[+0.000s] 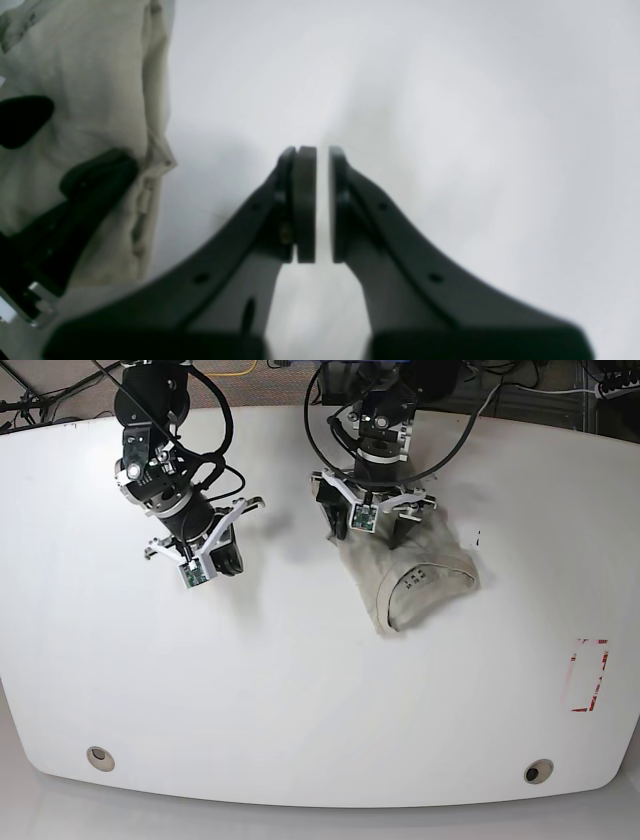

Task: Fold the T-shirt properly

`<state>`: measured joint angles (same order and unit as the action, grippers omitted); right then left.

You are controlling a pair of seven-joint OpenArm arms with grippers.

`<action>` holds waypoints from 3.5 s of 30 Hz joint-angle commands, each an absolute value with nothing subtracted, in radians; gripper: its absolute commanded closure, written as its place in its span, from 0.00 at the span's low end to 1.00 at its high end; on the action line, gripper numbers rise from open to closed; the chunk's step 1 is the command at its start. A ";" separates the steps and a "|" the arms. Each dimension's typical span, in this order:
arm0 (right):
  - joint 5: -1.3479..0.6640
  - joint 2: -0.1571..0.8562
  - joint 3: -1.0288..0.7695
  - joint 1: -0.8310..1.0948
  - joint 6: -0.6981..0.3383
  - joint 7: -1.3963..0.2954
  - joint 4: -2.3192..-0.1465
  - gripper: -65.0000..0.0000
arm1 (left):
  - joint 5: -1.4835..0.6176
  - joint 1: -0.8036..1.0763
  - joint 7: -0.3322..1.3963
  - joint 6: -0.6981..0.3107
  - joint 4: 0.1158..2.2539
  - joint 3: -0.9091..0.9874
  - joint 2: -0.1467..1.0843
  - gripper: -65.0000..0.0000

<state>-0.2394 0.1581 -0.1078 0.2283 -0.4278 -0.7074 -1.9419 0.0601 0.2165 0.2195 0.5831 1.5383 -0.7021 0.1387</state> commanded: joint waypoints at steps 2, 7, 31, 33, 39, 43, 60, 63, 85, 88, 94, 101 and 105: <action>-0.251 0.165 -0.111 0.220 -0.435 -0.679 -1.959 0.93 | 0.016 0.248 0.308 0.501 1.577 -0.682 0.236 0.28; -0.245 0.165 -0.111 0.220 -0.435 -0.679 -1.959 0.93 | -0.067 0.248 0.308 0.344 1.600 -0.607 0.348 0.28; -0.248 0.165 -0.111 0.213 -0.435 -0.679 -1.960 0.93 | -0.157 0.282 0.308 -0.426 1.437 -0.033 0.625 0.28; -0.246 0.165 -0.111 0.213 -0.435 -0.679 -1.960 0.93 | -0.157 0.283 0.308 -0.469 1.409 0.012 0.642 0.28; -0.248 0.165 -0.110 0.211 -0.435 -0.679 -1.960 0.93 | -0.159 0.294 0.308 -0.561 1.342 0.111 0.688 0.28; -0.245 0.165 -0.110 0.211 -0.435 -0.679 -1.960 0.93 | -0.159 0.294 0.308 -0.596 1.297 0.157 0.710 0.28; -0.242 0.165 -0.110 0.220 -0.435 -0.679 -1.960 0.93 | -0.159 0.306 0.308 -0.690 1.202 0.303 0.843 0.28; -0.242 0.165 -0.110 0.222 -0.435 -0.679 -1.960 0.93 | -0.160 0.303 0.308 -0.691 1.202 0.305 0.857 0.28; -0.242 0.165 -0.110 0.222 -0.435 -0.679 -1.962 0.93 | -0.309 0.314 0.446 -0.698 1.452 0.503 0.848 0.28; -0.248 0.165 -0.108 0.223 -0.435 -0.679 -1.962 0.93 | -0.309 0.280 0.446 -0.698 1.460 0.519 0.816 0.28; -0.249 0.165 -0.110 0.223 -0.435 -0.680 -1.962 0.93 | -0.300 0.222 0.446 -0.698 1.431 0.519 0.762 0.28; -0.243 0.165 -0.108 0.223 -0.435 -0.680 -1.962 0.93 | -0.300 0.147 0.438 -0.698 1.311 0.490 0.704 0.28; -0.243 0.165 -0.107 0.223 -0.435 -0.680 -1.962 0.93 | -0.300 0.117 0.377 -0.698 1.233 0.452 0.679 0.29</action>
